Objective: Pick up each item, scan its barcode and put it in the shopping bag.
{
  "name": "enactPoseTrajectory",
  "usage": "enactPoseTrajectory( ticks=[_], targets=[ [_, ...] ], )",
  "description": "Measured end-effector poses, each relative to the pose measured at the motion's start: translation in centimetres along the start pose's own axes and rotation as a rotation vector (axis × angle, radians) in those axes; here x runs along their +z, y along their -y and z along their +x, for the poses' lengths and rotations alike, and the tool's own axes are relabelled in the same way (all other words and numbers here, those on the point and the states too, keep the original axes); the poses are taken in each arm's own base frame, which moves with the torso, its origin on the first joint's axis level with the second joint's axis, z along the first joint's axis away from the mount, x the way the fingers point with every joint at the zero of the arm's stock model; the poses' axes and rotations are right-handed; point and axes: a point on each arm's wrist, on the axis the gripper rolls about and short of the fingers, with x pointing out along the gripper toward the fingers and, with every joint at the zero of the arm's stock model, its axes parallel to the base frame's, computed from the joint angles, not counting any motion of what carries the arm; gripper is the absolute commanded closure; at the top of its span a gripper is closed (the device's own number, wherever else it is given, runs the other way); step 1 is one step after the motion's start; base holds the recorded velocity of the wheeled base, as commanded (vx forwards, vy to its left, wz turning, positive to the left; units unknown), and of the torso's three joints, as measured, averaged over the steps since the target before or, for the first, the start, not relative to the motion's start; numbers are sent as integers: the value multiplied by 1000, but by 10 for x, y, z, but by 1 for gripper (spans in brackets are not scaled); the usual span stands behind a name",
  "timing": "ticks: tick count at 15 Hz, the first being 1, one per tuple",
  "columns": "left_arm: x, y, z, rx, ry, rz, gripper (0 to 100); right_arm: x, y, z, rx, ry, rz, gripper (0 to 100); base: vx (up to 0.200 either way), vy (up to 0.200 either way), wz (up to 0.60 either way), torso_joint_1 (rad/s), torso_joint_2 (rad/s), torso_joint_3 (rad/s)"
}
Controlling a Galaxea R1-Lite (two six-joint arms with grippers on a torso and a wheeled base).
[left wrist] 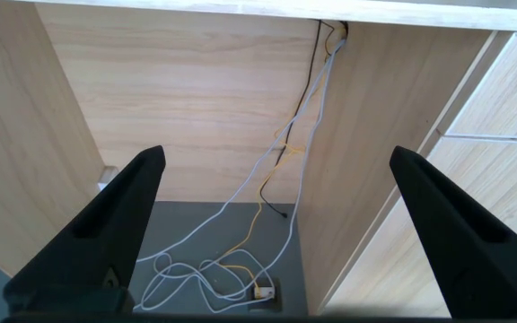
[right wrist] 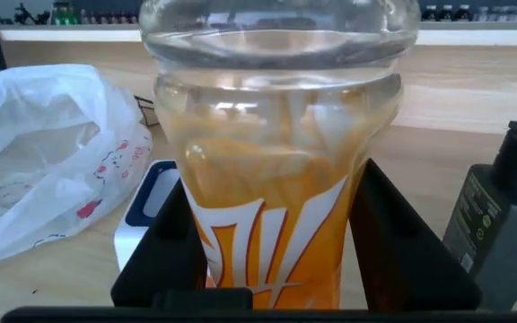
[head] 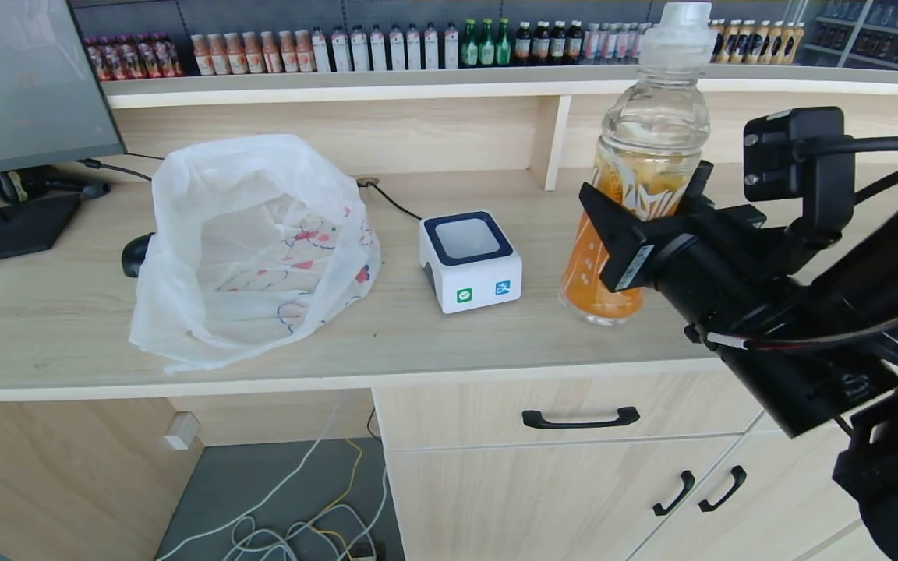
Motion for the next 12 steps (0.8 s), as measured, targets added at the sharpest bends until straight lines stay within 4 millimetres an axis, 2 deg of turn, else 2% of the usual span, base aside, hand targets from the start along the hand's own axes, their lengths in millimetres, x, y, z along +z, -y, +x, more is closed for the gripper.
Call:
enactPoseTrajectory(
  ticks=[3,5,8,12],
  targets=[
    [0,0,0,0,0,0,0,9,-24,-46,100,-36,-28,100,0,0,0,0,0,0],
    [0,0,0,0,0,0,0,15,-33,-68,152,-42,-38,100,0,0,0,0,0,0],
    [0,0,0,0,0,0,0,23,-44,-86,210,-35,-8,100,0,0,0,0,0,0],
    [0,0,0,0,0,-1,0,20,-45,-95,237,-54,5,100,0,0,0,0,0,0]
  ],
)
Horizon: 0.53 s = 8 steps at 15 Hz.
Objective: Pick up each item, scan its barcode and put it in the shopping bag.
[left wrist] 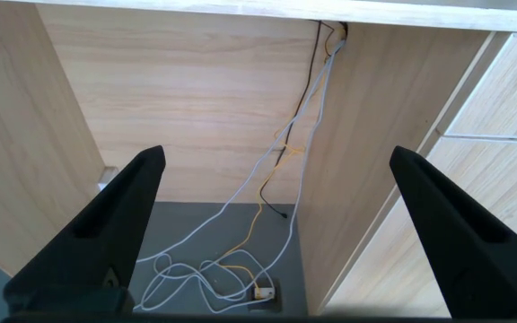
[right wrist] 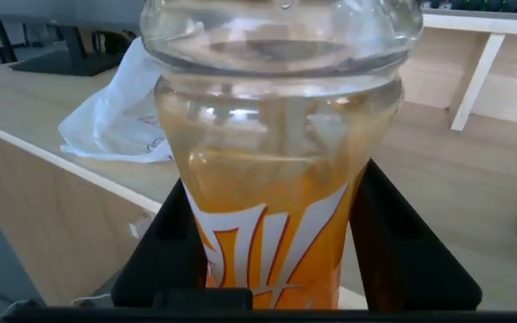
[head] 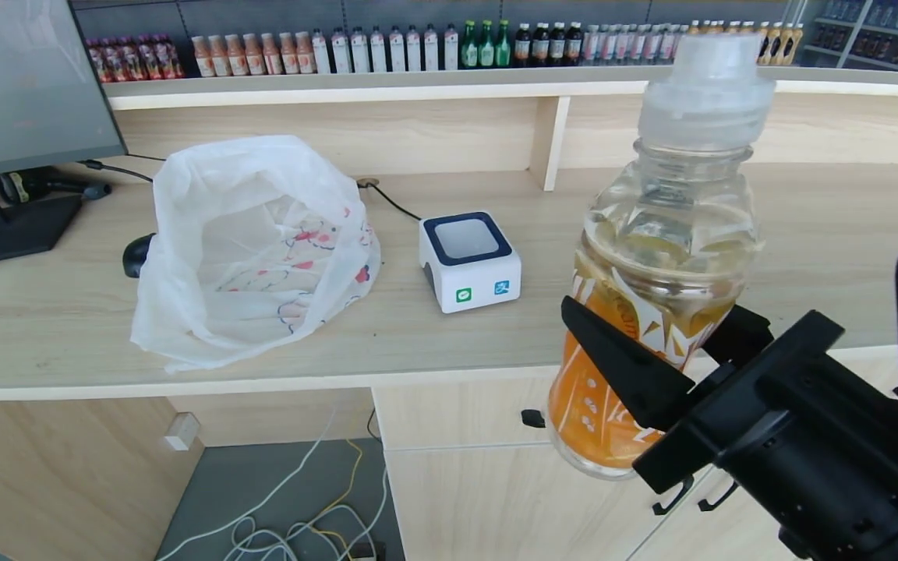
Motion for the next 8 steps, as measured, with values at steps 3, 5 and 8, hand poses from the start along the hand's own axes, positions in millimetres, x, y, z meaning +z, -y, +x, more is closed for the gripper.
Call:
enactPoseTrajectory(
  ticks=[3,5,8],
  targets=[
    [0,0,0,0,0,0,0,-3,-9,-8,50,-15,-16,100,0,0,0,0,0,0],
    [0,0,0,0,0,0,0,-5,-23,-22,140,-25,-72,100,0,0,0,0,0,0],
    [0,0,0,0,0,0,0,-11,-32,-36,213,-33,-186,100,0,0,0,0,0,0]
  ],
)
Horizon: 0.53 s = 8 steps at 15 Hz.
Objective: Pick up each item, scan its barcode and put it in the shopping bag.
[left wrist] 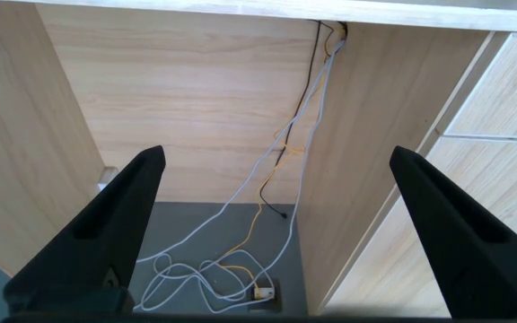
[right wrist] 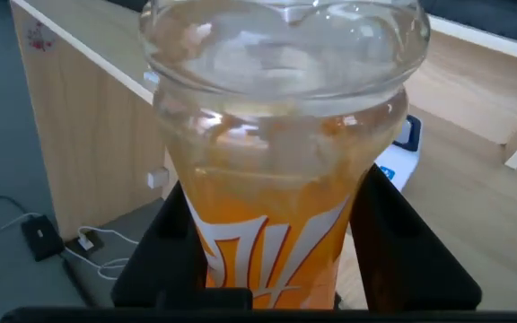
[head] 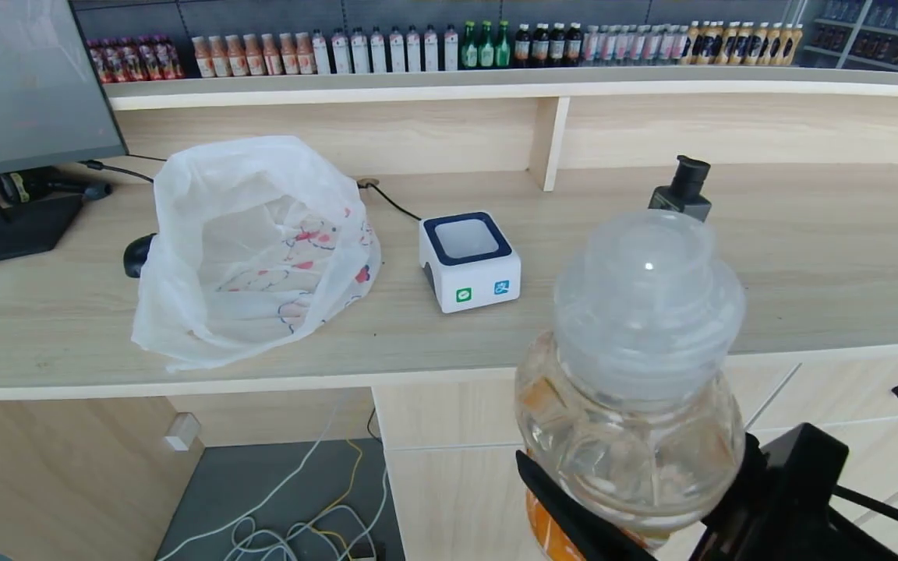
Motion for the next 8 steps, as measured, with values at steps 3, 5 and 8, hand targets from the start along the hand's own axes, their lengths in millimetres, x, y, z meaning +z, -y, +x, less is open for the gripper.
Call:
enactPoseTrajectory(
  ticks=[3,5,8],
  targets=[
    [0,0,0,0,0,0,0,-4,-4,-6,29,-6,-52,100,0,0,0,0,0,0],
    [0,0,0,0,0,0,0,-8,-5,-9,40,-13,-114,100,0,0,0,0,0,0],
    [0,0,0,0,0,0,0,-7,-5,-13,54,9,-260,100,0,0,0,0,0,0]
  ],
)
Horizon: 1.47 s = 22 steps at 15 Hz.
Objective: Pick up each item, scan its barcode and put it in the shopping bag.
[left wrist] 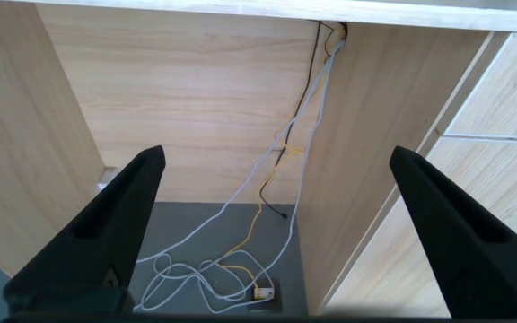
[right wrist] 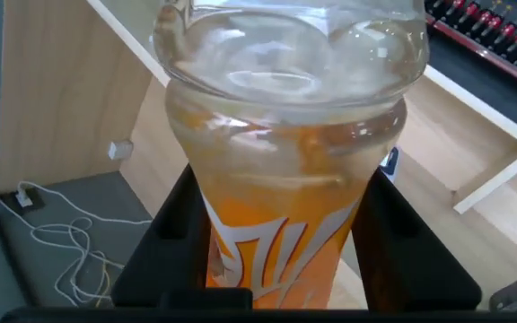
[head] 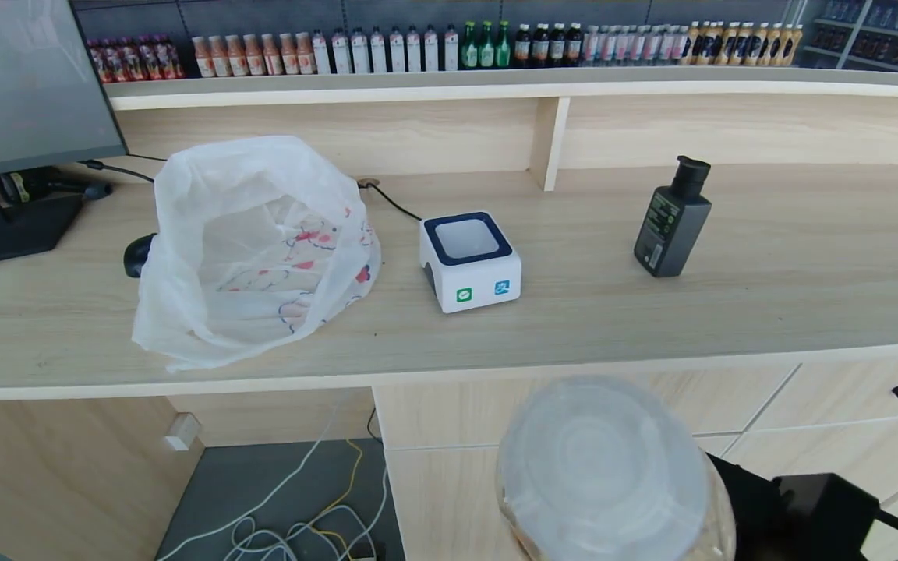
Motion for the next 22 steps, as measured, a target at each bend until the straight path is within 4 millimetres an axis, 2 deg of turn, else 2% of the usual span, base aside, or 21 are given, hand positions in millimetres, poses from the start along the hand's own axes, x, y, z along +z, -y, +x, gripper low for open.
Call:
enactPoseTrajectory(
  ticks=[8,17,22],
  targets=[
    [0,0,0,0,0,0,0,11,0,-2,73,159,-197,100,0,0,0,0,0,0],
    [0,0,0,0,0,0,0,6,-10,-22,136,226,-579,100,0,0,0,0,0,0],
    [0,0,0,0,0,0,0,1,-9,-27,143,225,-643,100,0,0,0,0,0,0]
  ],
)
